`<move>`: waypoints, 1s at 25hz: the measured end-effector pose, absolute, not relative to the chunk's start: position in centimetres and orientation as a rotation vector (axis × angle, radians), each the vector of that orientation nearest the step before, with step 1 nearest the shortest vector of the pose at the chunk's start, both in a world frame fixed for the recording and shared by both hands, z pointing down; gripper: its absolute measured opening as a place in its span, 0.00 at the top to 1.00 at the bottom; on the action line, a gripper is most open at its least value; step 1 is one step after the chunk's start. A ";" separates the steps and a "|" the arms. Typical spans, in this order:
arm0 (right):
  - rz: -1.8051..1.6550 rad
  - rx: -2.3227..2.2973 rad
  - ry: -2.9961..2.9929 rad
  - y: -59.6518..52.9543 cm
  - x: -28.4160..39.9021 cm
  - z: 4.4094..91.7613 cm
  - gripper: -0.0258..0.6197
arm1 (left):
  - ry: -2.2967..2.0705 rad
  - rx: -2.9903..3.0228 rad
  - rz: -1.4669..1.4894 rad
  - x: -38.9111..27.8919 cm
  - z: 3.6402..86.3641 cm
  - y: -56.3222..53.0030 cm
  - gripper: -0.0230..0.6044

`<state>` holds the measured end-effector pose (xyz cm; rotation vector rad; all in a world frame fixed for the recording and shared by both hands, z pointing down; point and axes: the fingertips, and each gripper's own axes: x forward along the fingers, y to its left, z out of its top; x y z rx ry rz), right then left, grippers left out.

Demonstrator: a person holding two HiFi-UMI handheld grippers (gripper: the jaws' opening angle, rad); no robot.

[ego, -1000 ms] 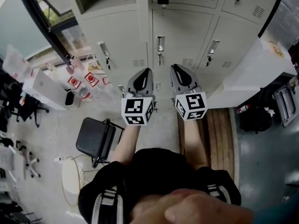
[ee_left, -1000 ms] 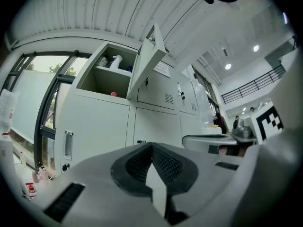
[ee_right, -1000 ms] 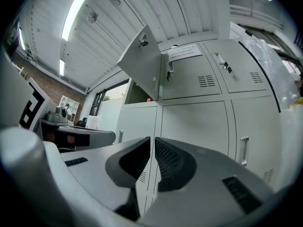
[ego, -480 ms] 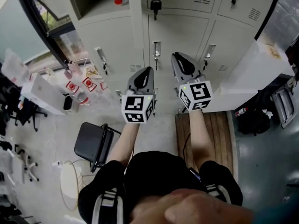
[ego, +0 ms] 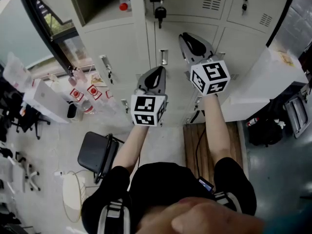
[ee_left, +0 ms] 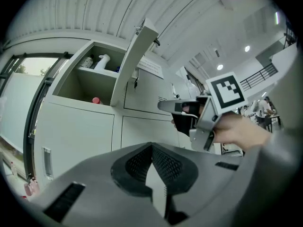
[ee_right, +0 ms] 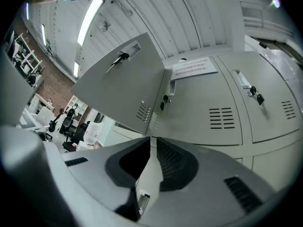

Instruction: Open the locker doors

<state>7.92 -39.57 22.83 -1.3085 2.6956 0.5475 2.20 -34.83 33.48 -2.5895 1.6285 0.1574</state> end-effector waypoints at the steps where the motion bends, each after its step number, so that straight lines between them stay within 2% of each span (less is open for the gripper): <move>1: 0.549 -1.299 2.690 -40.0 7.9 21.9 0.89 | 1.632 -2.587 0.150 2.3 33.3 -34.9 0.95; 12: 0.675 -1.261 2.626 -42.4 6.6 14.8 0.89 | 1.653 -2.573 0.103 2.6 30.6 -34.9 0.95; 25: 0.639 -1.181 2.611 -44.9 4.0 8.1 0.87 | 1.651 -2.550 0.093 2.7 30.2 -32.3 0.95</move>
